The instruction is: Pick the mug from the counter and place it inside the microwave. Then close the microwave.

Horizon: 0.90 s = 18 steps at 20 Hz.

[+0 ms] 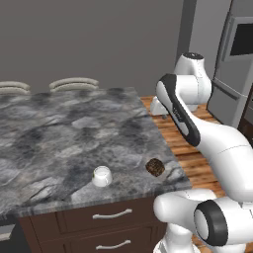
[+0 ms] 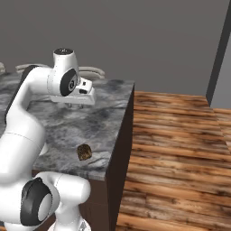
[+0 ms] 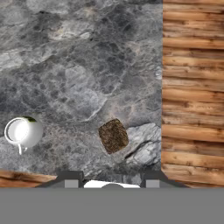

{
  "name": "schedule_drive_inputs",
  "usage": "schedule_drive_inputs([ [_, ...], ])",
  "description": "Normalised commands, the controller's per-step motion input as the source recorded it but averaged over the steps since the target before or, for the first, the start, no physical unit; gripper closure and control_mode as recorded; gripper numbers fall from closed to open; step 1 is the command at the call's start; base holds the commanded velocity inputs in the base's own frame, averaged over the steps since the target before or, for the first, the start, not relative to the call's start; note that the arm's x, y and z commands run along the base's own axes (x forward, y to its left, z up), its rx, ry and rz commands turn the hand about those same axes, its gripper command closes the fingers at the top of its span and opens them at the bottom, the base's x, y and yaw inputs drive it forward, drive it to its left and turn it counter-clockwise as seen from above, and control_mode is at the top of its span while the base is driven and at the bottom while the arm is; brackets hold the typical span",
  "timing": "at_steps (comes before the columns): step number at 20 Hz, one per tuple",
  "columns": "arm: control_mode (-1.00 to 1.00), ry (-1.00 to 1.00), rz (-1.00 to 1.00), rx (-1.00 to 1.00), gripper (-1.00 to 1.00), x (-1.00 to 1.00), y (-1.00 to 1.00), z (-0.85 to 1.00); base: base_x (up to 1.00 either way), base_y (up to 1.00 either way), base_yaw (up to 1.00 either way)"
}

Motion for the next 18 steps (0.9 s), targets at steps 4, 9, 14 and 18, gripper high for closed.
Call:
schedule_drive_inputs([
  [4, -1.0, -0.03, 0.03, 0.0, -1.0, -0.12, 0.04, 0.0, 0.0, 0.0, 0.0],
  [9, -1.0, 0.0, 0.03, 0.0, -1.0, -0.06, 0.42, -0.04, 0.0, 0.0, 0.0],
  [14, -1.0, 0.0, 0.01, 0.0, -1.0, -0.09, 0.77, -0.37, 0.0, 0.0, 0.0],
  [18, -1.0, 0.01, 0.03, -0.05, -1.0, -0.17, 0.65, -0.22, 0.0, 0.0, 0.0],
])
